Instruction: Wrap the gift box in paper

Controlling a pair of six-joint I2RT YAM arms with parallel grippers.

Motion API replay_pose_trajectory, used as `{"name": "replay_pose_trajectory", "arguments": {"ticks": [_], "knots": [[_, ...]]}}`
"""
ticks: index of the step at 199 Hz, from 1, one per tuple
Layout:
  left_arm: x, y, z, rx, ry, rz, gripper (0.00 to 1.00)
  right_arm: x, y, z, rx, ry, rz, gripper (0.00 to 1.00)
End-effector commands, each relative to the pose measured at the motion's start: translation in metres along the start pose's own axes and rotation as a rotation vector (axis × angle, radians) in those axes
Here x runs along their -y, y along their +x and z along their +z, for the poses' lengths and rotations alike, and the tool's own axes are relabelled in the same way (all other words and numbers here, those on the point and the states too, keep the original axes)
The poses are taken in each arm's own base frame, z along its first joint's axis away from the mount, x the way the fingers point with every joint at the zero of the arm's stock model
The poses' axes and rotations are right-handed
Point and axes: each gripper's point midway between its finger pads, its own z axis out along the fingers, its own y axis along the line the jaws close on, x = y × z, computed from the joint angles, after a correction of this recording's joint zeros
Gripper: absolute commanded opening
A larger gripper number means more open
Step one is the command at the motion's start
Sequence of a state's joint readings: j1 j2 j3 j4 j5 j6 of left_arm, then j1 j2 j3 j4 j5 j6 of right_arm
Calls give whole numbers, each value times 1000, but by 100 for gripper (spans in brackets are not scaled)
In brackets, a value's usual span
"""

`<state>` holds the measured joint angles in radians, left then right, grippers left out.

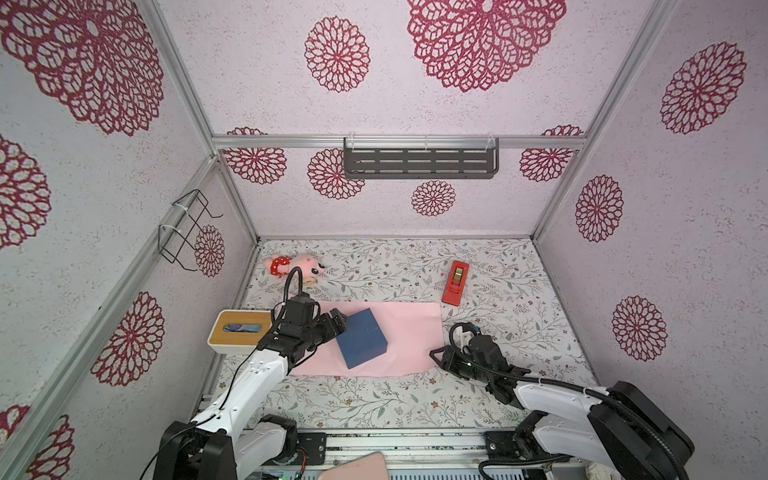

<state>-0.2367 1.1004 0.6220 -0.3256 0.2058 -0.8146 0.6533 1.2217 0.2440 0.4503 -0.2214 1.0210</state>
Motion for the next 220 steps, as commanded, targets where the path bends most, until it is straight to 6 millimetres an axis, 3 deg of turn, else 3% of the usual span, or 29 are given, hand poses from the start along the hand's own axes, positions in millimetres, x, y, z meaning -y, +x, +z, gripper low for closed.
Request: {"name": "replay_pose_trajectory", "arguments": {"ticks": [1, 47, 75, 106, 127, 154, 171, 187, 220], "knots": [[9, -11, -3, 30, 28, 10, 92, -5, -17, 5, 48, -15, 38, 41], [10, -10, -2, 25, 32, 12, 92, 0, -39, 11, 67, -29, 54, 45], [10, -10, -2, 23, 28, 18, 92, -4, -44, 24, 33, -60, 53, 39], [7, -9, -1, 19, 15, 22, 92, -12, -53, 38, 12, -82, 37, 20], [8, -8, -3, 11, 18, 25, 93, 3, -48, 36, -31, -44, 54, 3], [8, -5, -7, -2, 13, 37, 93, 56, -9, 4, -130, 151, 68, 0], [9, -4, -10, 1, 21, 37, 93, 76, 3, -22, -123, 212, 106, 0], [11, -3, -11, -1, 32, 35, 93, 90, -4, -44, -72, 285, 109, 0], [11, 0, -7, -18, 37, 37, 93, 109, -44, -76, 53, 389, 134, 0]]}}
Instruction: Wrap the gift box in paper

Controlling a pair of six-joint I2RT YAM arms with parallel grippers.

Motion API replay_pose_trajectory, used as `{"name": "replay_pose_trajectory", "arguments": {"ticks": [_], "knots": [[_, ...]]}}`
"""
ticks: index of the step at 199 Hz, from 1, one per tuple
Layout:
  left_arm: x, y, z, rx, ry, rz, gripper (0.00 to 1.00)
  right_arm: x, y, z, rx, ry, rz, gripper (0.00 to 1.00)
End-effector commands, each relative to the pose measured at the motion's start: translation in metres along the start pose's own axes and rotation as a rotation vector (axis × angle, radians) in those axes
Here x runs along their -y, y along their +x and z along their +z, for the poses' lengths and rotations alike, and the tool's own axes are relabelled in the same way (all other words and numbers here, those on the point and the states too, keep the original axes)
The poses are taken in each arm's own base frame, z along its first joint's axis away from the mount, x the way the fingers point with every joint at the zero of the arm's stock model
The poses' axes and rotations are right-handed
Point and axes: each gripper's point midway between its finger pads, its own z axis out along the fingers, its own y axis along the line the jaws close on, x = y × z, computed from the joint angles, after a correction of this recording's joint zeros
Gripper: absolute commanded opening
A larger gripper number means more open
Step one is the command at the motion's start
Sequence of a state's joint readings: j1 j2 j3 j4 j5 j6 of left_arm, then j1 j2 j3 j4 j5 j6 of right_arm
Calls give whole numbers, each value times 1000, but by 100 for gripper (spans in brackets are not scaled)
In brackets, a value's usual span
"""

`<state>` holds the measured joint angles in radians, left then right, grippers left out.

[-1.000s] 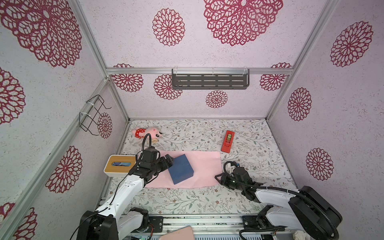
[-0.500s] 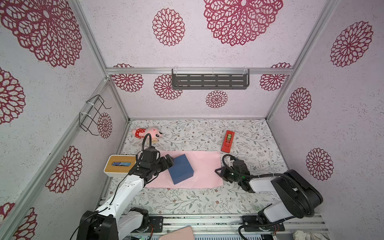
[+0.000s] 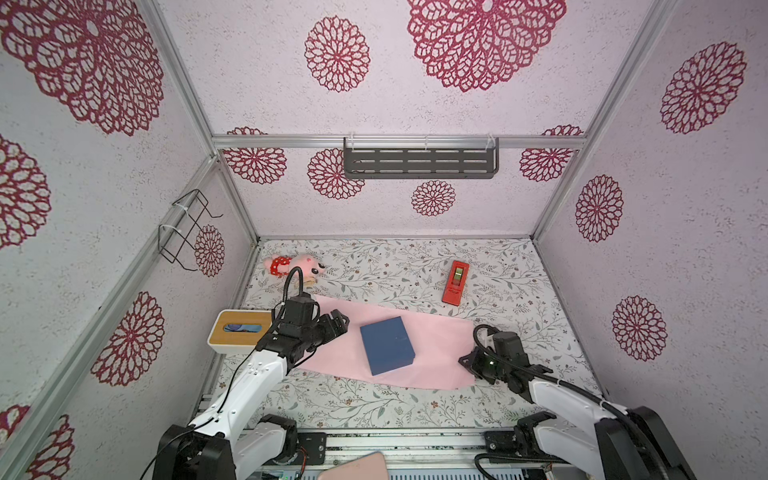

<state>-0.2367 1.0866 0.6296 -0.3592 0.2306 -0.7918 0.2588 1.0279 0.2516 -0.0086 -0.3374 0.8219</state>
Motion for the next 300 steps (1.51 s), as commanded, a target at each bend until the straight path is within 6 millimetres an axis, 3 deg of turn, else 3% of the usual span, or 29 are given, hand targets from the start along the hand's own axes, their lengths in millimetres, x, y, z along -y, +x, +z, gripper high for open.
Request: {"name": "replay_pose_trajectory", "arguments": {"ticks": [1, 50, 64, 74, 88, 107, 122, 146, 165, 178, 209, 241, 300], "knots": [[8, -5, -3, 8, 26, 17, 93, 31, -17, -18, 32, 153, 0, 0], [9, 8, 4, -33, 39, 19, 93, 50, -64, -26, 84, 244, -10, 1], [11, 12, 9, -50, 42, 25, 93, 51, -78, -29, 108, 278, -34, 13], [16, 16, 12, -65, 56, 38, 92, 49, -87, -36, 132, 308, -59, 28], [25, 22, 20, -93, 61, 64, 90, 44, -104, -56, 208, 362, -106, 49], [42, 35, 30, -141, 71, 92, 84, 30, -121, -87, 329, 399, -162, 63], [60, 54, 34, -168, 109, 97, 81, 9, -119, -96, 368, 374, -223, 69], [90, 79, 28, -183, 232, 53, 85, -23, -97, -88, 308, 371, -379, 77], [111, 91, 31, -206, 282, 50, 91, -62, -64, -52, 177, 96, -401, 78], [121, 102, 43, -256, 274, 63, 91, -71, -49, -34, 114, -8, -341, 76], [140, 120, 59, -302, 277, 88, 91, -44, -42, -15, 69, 65, -287, 62], [137, 126, 75, -318, 228, 102, 89, -17, -31, -1, 18, 90, -221, 49], [166, 121, 93, -349, 285, 151, 87, 21, -27, 1, 8, 175, -158, 41]]}}
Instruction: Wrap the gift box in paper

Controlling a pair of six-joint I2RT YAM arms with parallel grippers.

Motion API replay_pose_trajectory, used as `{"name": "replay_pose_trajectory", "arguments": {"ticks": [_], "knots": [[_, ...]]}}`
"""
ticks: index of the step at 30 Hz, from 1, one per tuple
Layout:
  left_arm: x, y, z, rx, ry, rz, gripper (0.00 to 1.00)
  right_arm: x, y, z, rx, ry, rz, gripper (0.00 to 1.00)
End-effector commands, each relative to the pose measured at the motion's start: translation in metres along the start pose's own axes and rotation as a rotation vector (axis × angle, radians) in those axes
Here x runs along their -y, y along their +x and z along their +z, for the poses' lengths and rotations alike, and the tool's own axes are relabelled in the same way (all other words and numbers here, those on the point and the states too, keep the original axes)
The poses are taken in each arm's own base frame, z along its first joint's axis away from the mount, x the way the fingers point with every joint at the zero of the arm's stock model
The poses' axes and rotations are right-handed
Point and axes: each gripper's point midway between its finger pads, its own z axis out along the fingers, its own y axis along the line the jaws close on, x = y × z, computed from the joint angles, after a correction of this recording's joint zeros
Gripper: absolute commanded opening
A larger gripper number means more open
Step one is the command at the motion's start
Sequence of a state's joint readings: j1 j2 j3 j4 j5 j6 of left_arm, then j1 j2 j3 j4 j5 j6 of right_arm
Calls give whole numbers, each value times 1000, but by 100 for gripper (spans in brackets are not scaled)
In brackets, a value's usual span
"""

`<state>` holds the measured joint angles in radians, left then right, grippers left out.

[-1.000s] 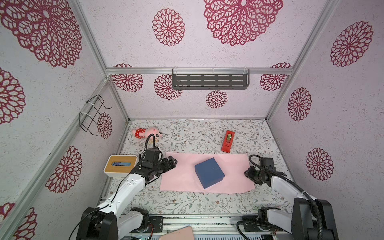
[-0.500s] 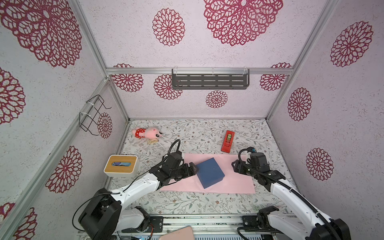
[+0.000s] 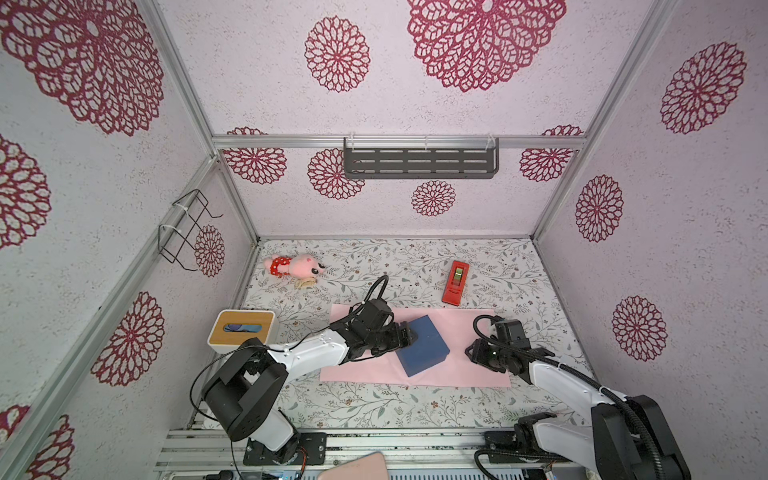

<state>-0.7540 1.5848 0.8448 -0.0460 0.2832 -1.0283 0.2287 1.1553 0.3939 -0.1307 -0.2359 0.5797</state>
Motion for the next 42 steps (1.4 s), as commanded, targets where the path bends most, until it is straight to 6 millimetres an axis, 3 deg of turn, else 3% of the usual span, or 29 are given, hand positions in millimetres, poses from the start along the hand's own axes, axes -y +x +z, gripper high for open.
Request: {"name": "replay_pose_trajectory", "arguments": {"ticks": [1, 7, 10, 13, 15, 17, 20, 23, 28, 42], "knots": [[19, -12, 8, 0, 58, 28, 87, 11, 2, 2, 1, 22, 31, 40], [30, -38, 20, 17, 78, 40, 87, 22, 10, 5, -20, 50, 41, 37], [30, -52, 22, 23, 67, 54, 87, 20, 4, 1, -12, 53, 31, 36], [8, -66, 2, 78, 19, 46, 87, 8, -12, -14, 32, 36, -10, 38], [-19, -70, -17, 128, -28, 21, 87, -7, -21, -26, 72, -18, -42, 42], [-45, -65, -32, 146, -64, -11, 87, -34, -24, -38, 104, -153, -60, 51], [-72, -48, -39, 108, -118, -19, 87, -74, -25, -51, 140, -353, -65, 69], [-97, -40, -44, 100, -154, -54, 84, -98, -22, -51, 129, -447, -66, 79], [-124, -28, -46, 73, -164, -114, 76, -111, -12, -34, 73, -462, -64, 81], [-142, -7, -41, 52, -171, -153, 74, -132, 9, -26, 73, -509, 8, 79]]}}
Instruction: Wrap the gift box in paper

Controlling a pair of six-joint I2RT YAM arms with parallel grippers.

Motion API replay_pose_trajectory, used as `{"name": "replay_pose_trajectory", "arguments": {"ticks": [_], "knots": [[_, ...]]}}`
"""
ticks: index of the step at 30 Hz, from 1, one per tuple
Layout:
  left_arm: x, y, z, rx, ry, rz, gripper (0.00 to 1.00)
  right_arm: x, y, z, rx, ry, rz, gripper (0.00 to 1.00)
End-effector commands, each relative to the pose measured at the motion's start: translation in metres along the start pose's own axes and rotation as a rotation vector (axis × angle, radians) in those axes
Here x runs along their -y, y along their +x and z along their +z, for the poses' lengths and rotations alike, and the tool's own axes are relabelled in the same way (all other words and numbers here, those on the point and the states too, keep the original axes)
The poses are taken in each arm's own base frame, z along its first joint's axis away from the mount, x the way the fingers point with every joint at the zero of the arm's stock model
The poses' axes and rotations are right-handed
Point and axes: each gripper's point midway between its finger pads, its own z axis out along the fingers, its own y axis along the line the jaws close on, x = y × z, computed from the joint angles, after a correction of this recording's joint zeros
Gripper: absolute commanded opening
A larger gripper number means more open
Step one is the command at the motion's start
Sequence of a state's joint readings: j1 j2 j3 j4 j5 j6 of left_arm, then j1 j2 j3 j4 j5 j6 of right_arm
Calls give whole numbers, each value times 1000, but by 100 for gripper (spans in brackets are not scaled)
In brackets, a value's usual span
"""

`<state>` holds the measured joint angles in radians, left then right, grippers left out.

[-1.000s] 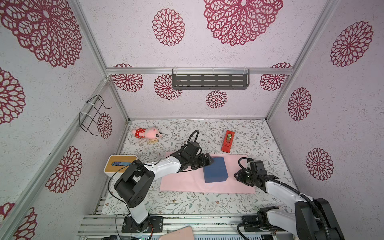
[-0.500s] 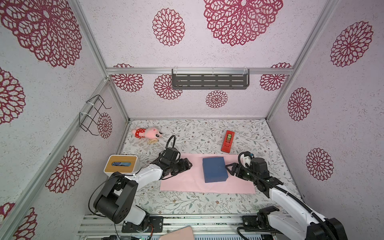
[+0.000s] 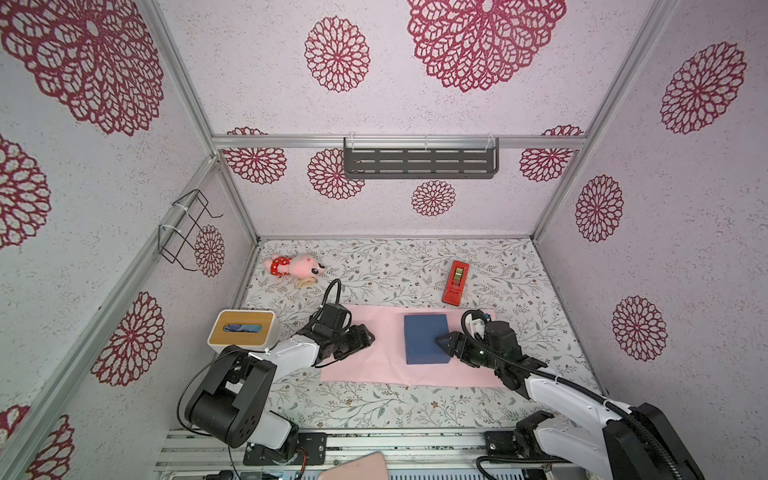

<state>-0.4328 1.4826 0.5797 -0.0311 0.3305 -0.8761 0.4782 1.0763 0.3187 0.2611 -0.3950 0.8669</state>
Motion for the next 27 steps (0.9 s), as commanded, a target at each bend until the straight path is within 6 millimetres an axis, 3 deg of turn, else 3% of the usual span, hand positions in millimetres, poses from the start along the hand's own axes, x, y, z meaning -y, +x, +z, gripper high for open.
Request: {"name": "replay_pose_trajectory", "arguments": {"ticks": [1, 18, 27], "knots": [[-13, 14, 2, -34, -22, -26, 74, -19, -8, 1, 54, -55, 10, 79], [-19, 12, -6, -15, -73, 2, 77, -28, -5, 16, 30, -58, -9, 77], [-14, 4, -12, 4, -87, 31, 78, -17, -11, 23, 13, 41, -89, 77]]}}
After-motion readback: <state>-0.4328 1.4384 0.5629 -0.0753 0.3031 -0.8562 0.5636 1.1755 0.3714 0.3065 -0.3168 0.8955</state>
